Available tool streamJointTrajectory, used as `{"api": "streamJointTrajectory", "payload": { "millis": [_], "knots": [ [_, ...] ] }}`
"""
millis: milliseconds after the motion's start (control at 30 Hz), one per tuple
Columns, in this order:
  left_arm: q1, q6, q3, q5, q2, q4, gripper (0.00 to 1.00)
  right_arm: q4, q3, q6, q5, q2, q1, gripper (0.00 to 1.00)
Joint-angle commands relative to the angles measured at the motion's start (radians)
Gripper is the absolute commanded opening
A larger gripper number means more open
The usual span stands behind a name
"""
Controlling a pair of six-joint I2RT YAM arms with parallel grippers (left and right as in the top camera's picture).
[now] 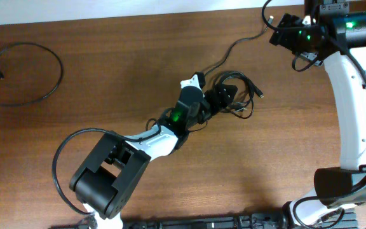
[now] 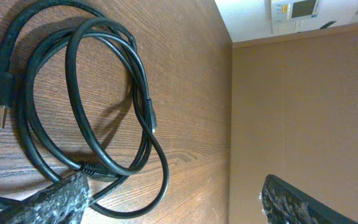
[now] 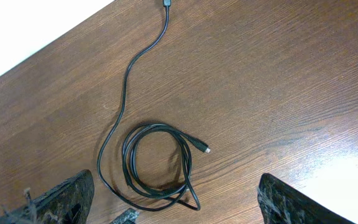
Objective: Untangle cables
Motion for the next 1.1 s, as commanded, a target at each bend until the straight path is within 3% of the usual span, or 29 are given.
{"api": "streamJointTrajectory", "payload": {
  "millis": [0, 133, 233, 267, 367, 433, 500, 567, 633, 700, 767, 800, 867, 1067],
  "knots": [
    [-0.002, -0.007, 0.023, -0.031, 0.013, 0.01, 0.89, -0.002, 0.002, 0.012, -0.029, 0.013, -0.005, 0.83],
    [-0.048, -0.026, 0.155, -0.03, 0.141, 0.01, 0.84, -0.027, 0.002, 0.011, -0.028, 0.013, -0.005, 0.83],
    [-0.047, -0.026, 0.161, -0.022, 0.166, 0.004, 0.7, -0.027, 0.002, 0.011, -0.027, 0.013, -0.005, 0.84],
    [-0.047, -0.026, 0.161, 0.024, 0.166, -0.004, 0.61, -0.027, 0.002, 0.011, -0.025, 0.013, -0.005, 0.84],
    [-0.032, -0.019, 0.161, 0.113, 0.16, 0.068, 0.52, -0.027, 0.002, 0.011, -0.016, 0.013, -0.005, 0.84],
    [-0.029, -0.007, 0.161, 0.11, 0.158, 0.029, 0.61, -0.027, 0.002, 0.011, -0.013, 0.013, -0.005, 0.84],
    [-0.003, 0.11, 0.161, 0.104, 0.109, -0.084, 0.65, -0.026, 0.002, 0.011, -0.013, 0.013, -0.005, 0.84],
    [0.015, 0.217, 0.161, -0.062, 0.009, -0.327, 0.67, -0.027, 0.002, 0.011, -0.013, 0.013, -0.005, 0.84],
    [0.015, 0.219, 0.161, -0.162, -0.014, -0.411, 0.65, -0.026, 0.002, 0.011, -0.013, 0.02, -0.005, 0.84],
    [0.005, 0.22, 0.161, -0.164, 0.002, -0.372, 0.61, -0.027, 0.002, 0.011, -0.014, 0.034, -0.005, 0.84],
    [0.0, 0.191, 0.161, -0.161, 0.05, -0.327, 0.67, -0.027, 0.002, 0.011, -0.014, 0.037, -0.005, 0.84],
    [-0.001, 0.165, 0.161, -0.156, 0.08, -0.304, 0.65, -0.027, 0.002, 0.011, -0.014, 0.037, -0.005, 0.84],
    [-0.002, 0.148, 0.161, -0.1, 0.138, -0.167, 0.68, -0.027, 0.002, 0.011, -0.014, 0.039, -0.005, 0.84],
    [-0.031, 0.053, 0.161, -0.112, 0.217, -0.062, 0.58, -0.027, 0.002, 0.011, -0.014, 0.047, -0.005, 0.84]
  ]
}}
